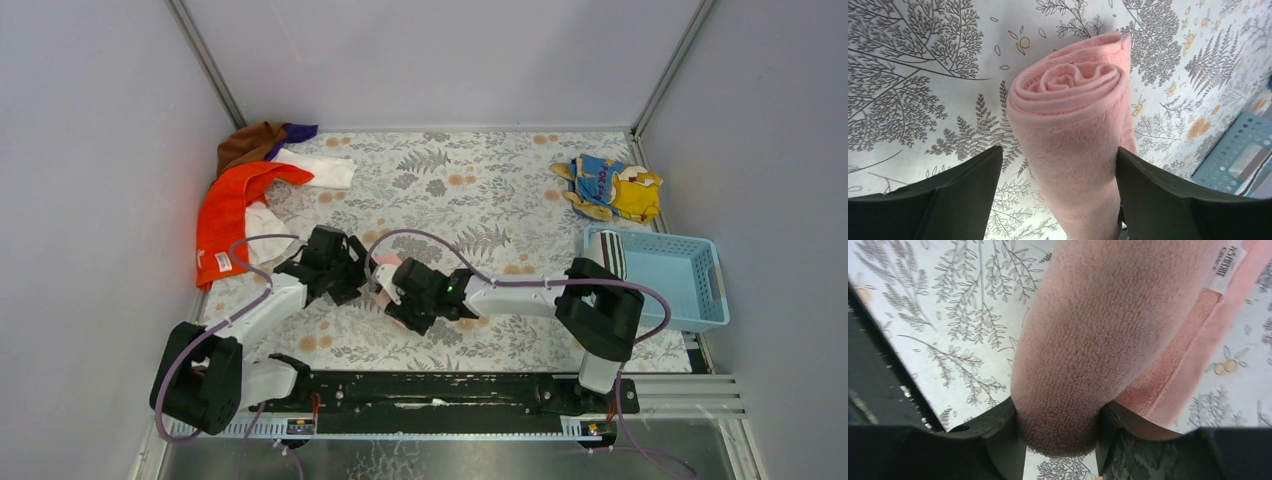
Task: Roll the towels
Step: Roll the towel at the center of the board.
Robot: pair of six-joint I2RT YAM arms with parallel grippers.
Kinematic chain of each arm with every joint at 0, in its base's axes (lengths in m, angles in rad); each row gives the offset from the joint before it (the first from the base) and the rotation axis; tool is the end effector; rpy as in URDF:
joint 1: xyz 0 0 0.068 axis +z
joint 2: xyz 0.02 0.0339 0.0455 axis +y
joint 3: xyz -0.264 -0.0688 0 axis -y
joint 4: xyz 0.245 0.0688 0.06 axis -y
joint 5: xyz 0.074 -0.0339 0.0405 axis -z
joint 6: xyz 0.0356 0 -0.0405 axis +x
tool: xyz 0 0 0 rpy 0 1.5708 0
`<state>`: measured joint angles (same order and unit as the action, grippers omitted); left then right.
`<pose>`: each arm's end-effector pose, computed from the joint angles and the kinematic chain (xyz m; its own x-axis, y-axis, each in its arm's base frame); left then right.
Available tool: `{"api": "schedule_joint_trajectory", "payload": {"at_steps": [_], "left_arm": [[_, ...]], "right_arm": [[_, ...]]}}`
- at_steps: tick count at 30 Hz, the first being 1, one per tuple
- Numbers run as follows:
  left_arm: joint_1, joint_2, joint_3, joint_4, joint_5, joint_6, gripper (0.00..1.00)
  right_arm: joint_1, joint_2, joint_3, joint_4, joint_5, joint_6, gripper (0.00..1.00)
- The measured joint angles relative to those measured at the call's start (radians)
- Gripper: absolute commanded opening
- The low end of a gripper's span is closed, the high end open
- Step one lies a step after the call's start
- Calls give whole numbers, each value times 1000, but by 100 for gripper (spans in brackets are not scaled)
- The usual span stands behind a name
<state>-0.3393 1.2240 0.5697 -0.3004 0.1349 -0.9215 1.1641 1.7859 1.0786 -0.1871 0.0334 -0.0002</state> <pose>0.2099 -0.0792 0.1711 -0.7864 -0.5594 -0.2620 -0.3693 0.7657 -0.5266 0.1475 0.3395 0.1724 -0.3083 -0.7163 -0.6260 -0.9097 0.4144 -0.0262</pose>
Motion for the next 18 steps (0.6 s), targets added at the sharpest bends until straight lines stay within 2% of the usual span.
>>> {"api": "schedule_joint_trajectory", "payload": {"at_steps": [9,18], "left_arm": [[21,-60,-1,-72,1,4,80],[21,44,-4,-8,18,4,68]], "right_arm": [[-155,4,-60,129,-448,52,39],[-267,59,-106,254,-742,140,41]]}}
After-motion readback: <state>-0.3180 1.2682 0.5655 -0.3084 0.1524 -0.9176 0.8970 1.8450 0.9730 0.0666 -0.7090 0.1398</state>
